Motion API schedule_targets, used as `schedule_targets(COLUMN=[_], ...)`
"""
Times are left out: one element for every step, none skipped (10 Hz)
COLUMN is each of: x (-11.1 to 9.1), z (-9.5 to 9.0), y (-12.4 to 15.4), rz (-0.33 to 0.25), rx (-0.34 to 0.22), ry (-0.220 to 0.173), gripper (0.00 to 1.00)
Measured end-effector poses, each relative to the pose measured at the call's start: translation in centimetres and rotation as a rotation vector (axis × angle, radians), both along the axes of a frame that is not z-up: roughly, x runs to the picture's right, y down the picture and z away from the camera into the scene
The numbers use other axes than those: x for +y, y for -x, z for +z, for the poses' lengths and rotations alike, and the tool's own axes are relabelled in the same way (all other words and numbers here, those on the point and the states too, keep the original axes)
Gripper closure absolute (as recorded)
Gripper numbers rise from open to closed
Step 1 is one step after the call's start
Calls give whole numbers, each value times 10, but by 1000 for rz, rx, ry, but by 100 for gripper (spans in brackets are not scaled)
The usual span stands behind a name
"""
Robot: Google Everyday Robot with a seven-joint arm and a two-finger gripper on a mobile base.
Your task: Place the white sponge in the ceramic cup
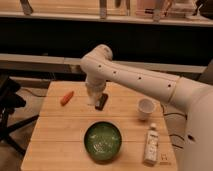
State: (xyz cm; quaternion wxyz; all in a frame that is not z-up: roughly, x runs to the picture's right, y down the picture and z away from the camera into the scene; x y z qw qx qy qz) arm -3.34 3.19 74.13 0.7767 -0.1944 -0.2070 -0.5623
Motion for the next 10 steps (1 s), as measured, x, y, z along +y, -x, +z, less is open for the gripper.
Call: schedule_targets(x=[-1, -2, -2, -3, -4, -5, -6, -7, -7, -6], z=[0, 0, 0, -1, -3, -4, -5, -6, -5, -5], y=[0, -5, -14, -29, -43, -66, -84, -99, -105, -109], rz=[-1, 11, 28, 55, 68, 85, 102, 120, 135, 149], rx=[0, 7, 15, 21, 25, 31, 39, 45, 46, 45], ry=[5, 6, 9, 11, 13, 14, 16, 19, 19, 16], gripper=[98, 98, 98, 98, 98, 98, 98, 98, 98, 98])
